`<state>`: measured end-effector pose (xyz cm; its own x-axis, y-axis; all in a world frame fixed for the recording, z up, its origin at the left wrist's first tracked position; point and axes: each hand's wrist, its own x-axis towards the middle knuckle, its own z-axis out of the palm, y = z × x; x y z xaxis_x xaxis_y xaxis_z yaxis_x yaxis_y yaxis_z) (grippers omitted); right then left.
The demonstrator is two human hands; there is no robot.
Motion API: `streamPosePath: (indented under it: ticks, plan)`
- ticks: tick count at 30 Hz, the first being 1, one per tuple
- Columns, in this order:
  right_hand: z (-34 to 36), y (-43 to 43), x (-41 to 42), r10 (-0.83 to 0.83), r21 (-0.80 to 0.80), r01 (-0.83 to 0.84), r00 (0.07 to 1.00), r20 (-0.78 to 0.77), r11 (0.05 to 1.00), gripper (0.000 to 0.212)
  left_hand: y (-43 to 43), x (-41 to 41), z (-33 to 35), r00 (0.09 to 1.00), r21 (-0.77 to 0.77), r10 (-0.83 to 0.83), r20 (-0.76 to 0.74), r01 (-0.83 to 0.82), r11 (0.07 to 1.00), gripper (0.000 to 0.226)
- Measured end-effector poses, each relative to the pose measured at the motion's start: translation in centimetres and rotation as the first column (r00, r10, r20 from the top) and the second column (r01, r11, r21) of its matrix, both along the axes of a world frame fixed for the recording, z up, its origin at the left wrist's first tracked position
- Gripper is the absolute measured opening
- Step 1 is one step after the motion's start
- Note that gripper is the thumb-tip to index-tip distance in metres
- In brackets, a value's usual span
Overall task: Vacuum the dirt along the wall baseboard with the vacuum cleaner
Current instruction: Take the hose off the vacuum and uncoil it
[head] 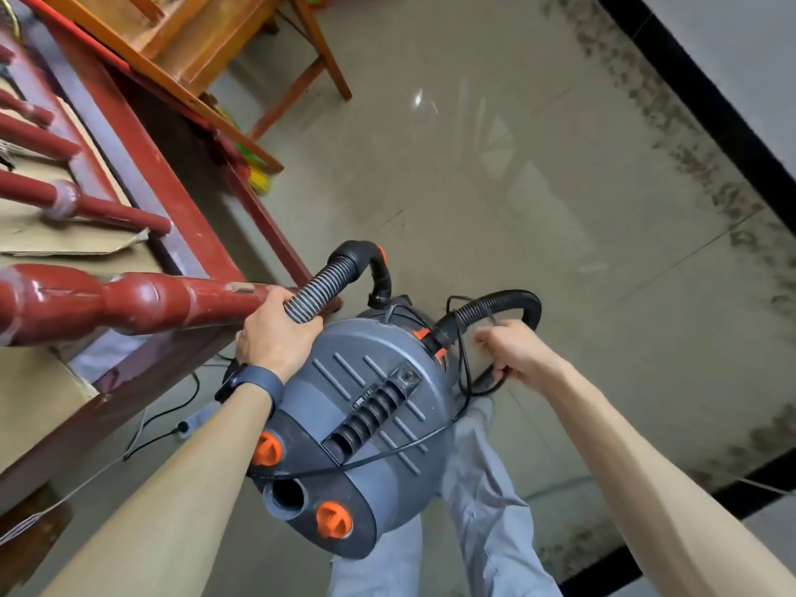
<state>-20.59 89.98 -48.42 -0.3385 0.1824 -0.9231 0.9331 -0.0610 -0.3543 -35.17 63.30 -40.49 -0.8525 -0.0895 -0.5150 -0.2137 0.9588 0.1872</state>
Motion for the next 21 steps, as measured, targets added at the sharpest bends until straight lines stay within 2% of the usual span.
streamPosePath:
  ticks: [1, 2, 3, 4, 5, 6, 7, 9, 10, 12, 13, 14, 16, 17, 19, 21]
  plan:
    - [-0.4, 1.3, 0.7, -0.105, 0.171, 0.105, 0.994, -0.007, 0.980, 0.019, 0.0, 0.2, 0.0, 1.000, -0.006, -0.007, 0.001, 0.007, 1.000, 0.034]
    - [-0.9, 2.7, 1.2, -0.273, 0.263, 0.274, 0.961, -0.040, 0.925, 0.020, 0.1, 0.3, 0.0, 1.000, -0.011, -0.017, 0.002, 0.017, 1.000, 0.033]
    - [-1.2, 3.7, 1.3, -0.465, 0.238, 0.478, 0.878, -0.112, 0.846, 0.021, 0.2, 0.5, 0.0, 1.000, -0.014, -0.026, 0.002, 0.026, 1.000, 0.032]
    - [-1.2, 4.2, 1.0, -0.593, 0.118, 0.614, 0.786, -0.173, 0.780, 0.017, 0.2, 0.5, -0.1, 0.999, -0.015, -0.033, 0.001, 0.033, 0.999, 0.032]
    - [-1.2, 4.4, 0.3, -0.637, -0.036, 0.647, 0.738, -0.222, 0.762, 0.009, 0.3, 0.6, -0.1, 0.999, -0.015, -0.039, 0.000, 0.039, 0.999, 0.032]
    - [-1.1, 4.3, -0.6, -0.579, -0.168, 0.554, 0.779, -0.242, 0.816, 0.019, 0.4, 0.6, -0.2, 0.999, -0.014, -0.046, 0.000, 0.046, 0.999, 0.032]
    - [-1.0, 3.8, -1.6, -0.447, -0.257, 0.385, 0.858, -0.253, 0.886, 0.038, 0.5, 0.7, -0.3, 0.999, -0.015, -0.052, 0.000, 0.052, 0.999, 0.032]
    - [-0.8, 2.2, -3.4, -0.205, -0.320, 0.111, 0.940, -0.274, 0.941, 0.057, 0.7, 0.7, -0.3, 0.999, -0.017, -0.052, -0.002, 0.052, 0.998, 0.034]
    - [-1.0, 1.3, -4.0, -0.181, -0.288, 0.102, 0.947, -0.264, 0.952, 0.058, 0.7, 0.7, -0.3, 0.999, -0.016, -0.048, -0.005, 0.048, 0.999, 0.035]
    - [-2.1, -0.2, -3.4, -0.216, -0.033, 0.214, 0.958, -0.188, 0.976, 0.057, 0.7, 0.7, -0.1, 0.999, -0.012, -0.035, -0.017, 0.035, 0.999, 0.035]
    - [-2.6, -1.1, -2.6, -0.204, 0.076, 0.212, 0.974, -0.103, 0.974, 0.057, 0.6, 0.7, 0.0, 0.999, -0.012, -0.027, -0.022, 0.027, 1.000, 0.035]
    - [-3.2, -2.0, -1.5, -0.187, 0.095, 0.187, 0.982, -0.007, 0.978, 0.054, 0.6, 0.7, 0.1, 0.999, -0.012, -0.022, -0.024, 0.022, 1.000, 0.035]
    - [-3.8, -3.9, 1.2, -0.159, -0.087, 0.172, 0.977, 0.142, 0.981, 0.037, 0.6, 0.7, 0.3, 0.999, -0.013, -0.024, -0.025, 0.023, 1.000, 0.037]
    - [-3.8, -4.6, 2.2, -0.150, -0.153, 0.173, 0.977, 0.153, 0.973, 0.030, 0.6, 0.6, 0.4, 0.999, -0.015, -0.026, -0.027, 0.025, 1.000, 0.038]
    - [-4.0, -5.3, 3.4, -0.154, -0.167, 0.166, 0.985, 0.083, 0.972, 0.020, 0.5, 0.5, 0.4, 0.999, -0.017, -0.028, -0.028, 0.027, 0.999, 0.038]
    - [-3.6, -5.6, 3.3, -0.240, -0.148, 0.239, 0.971, 0.012, 0.960, 0.022, 0.4, 0.7, 0.5, 0.999, -0.013, -0.036, -0.028, 0.035, 0.999, 0.038]
